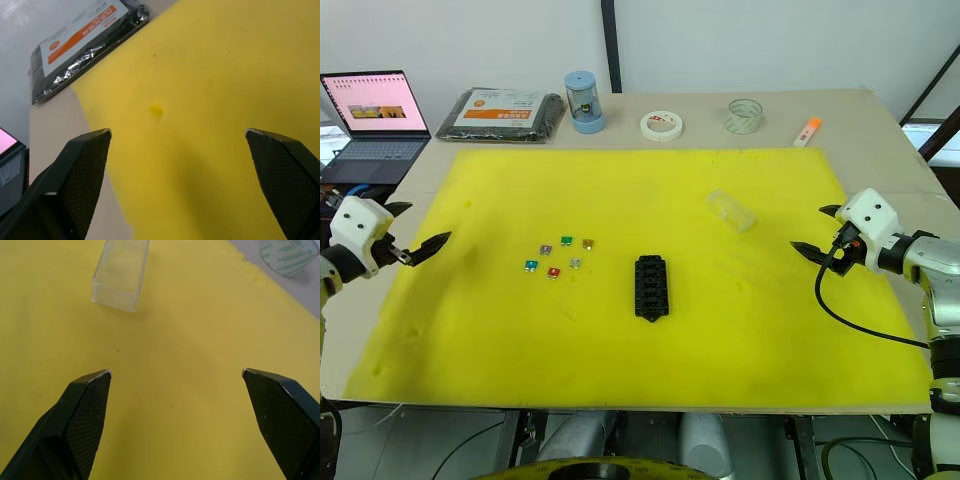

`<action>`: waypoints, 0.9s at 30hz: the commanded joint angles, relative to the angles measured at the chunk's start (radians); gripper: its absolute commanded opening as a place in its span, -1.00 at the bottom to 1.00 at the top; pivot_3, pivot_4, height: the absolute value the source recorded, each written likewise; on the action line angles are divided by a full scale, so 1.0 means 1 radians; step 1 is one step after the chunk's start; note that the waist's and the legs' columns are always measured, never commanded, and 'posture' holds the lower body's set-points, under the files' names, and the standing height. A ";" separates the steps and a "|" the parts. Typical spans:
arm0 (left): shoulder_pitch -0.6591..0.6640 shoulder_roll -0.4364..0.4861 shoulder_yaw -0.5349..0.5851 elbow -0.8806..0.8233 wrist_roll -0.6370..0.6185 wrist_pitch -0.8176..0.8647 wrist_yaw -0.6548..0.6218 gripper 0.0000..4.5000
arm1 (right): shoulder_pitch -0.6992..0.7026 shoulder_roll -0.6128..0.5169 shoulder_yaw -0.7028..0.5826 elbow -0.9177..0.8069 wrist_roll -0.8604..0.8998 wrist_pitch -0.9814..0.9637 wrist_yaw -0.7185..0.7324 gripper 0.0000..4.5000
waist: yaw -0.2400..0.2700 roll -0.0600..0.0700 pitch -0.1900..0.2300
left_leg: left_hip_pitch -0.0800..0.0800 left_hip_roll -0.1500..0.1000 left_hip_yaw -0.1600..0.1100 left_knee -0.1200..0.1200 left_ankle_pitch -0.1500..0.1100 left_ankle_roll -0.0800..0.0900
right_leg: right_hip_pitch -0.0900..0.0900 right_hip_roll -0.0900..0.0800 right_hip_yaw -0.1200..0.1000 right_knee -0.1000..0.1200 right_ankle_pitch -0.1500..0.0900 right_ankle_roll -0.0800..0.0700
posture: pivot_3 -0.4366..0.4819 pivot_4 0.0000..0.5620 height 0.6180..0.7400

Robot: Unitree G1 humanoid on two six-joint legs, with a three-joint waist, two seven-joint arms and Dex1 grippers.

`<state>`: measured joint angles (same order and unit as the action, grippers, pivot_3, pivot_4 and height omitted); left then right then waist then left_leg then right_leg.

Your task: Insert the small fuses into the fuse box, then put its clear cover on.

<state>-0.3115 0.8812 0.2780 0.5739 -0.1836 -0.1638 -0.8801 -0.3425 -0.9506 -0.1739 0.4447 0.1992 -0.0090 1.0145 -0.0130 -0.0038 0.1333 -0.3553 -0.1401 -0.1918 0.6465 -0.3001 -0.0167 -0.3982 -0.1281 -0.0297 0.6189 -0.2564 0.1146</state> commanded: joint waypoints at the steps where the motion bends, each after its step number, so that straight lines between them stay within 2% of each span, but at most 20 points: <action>1: -0.005 0.015 -0.003 -0.034 -0.008 0.021 -0.016 0.99 | -0.008 -0.013 -0.038 -0.011 0.011 -0.016 -0.006 0.98 | 0.001 0.000 0.000 | 0.000 0.000 0.000 0.000 0.000 0.000 | 0.000 0.000 0.000 0.000 0.000 0.000 | -0.05 -0.47 1.00; 27: -0.007 -0.004 0.002 -0.070 0.000 0.021 0.078 0.99 | -0.015 -0.013 -0.039 -0.027 0.018 0.001 -0.014 0.98 | 0.001 0.000 0.000 | 0.000 0.000 0.001 0.000 0.000 0.000 | 0.000 0.001 0.001 0.000 0.000 0.000 | -0.05 -0.47 1.00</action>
<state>-0.3184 0.8651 0.2604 0.5369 -0.1840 -0.1395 -0.8197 -0.3486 -0.9525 -0.1748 0.4431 0.2010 -0.0052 1.0060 -0.0119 -0.0038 0.1332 -0.3555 -0.1399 -0.1912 0.6465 -0.3002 -0.0166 -0.3987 -0.1268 -0.0290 0.6189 -0.2564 0.1146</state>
